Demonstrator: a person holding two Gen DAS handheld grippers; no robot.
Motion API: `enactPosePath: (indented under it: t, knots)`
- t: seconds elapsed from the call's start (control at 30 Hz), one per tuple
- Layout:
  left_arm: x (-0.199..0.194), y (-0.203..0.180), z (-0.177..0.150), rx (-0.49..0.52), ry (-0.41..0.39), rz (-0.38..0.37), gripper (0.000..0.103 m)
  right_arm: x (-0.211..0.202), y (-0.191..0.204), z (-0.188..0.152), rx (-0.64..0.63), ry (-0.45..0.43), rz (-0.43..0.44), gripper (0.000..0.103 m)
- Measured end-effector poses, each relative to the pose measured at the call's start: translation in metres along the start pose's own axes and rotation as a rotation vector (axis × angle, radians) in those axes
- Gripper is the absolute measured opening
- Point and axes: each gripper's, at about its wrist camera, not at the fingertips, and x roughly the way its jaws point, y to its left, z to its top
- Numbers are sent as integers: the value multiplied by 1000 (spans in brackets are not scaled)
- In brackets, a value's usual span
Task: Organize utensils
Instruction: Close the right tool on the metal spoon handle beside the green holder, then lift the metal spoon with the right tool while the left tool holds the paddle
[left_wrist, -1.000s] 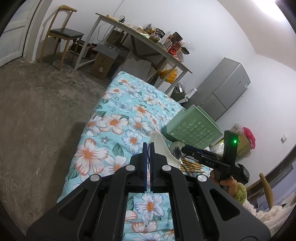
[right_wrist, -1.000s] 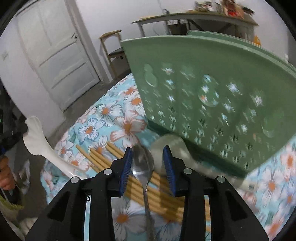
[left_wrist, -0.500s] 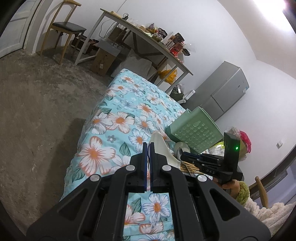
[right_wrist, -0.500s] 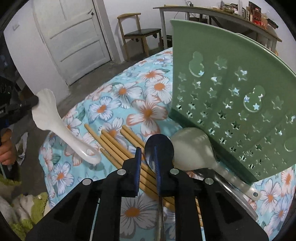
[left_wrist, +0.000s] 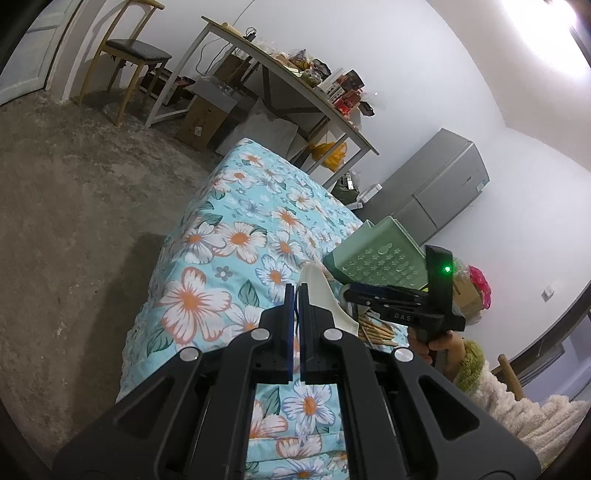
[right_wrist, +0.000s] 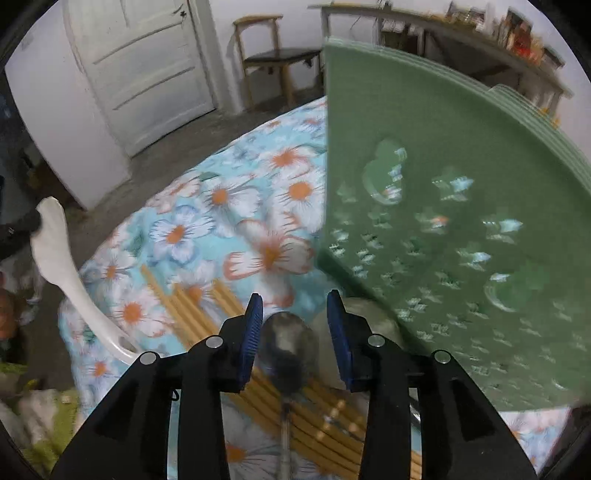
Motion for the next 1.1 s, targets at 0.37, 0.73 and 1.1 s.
enactPosePath:
  t: [0.37,0.73,1.1]
  knots:
    - [2,13,-2,-19,9,-10,1,-20,25,-37,50,-11,157,36]
    - [-1,19,-1,-30,3,2,1,-18,61,-76,-93,-54,-241,36]
    - [-13,13,-3,-23,-14,5,1,-8,79,-83,-128,-122,-379,25]
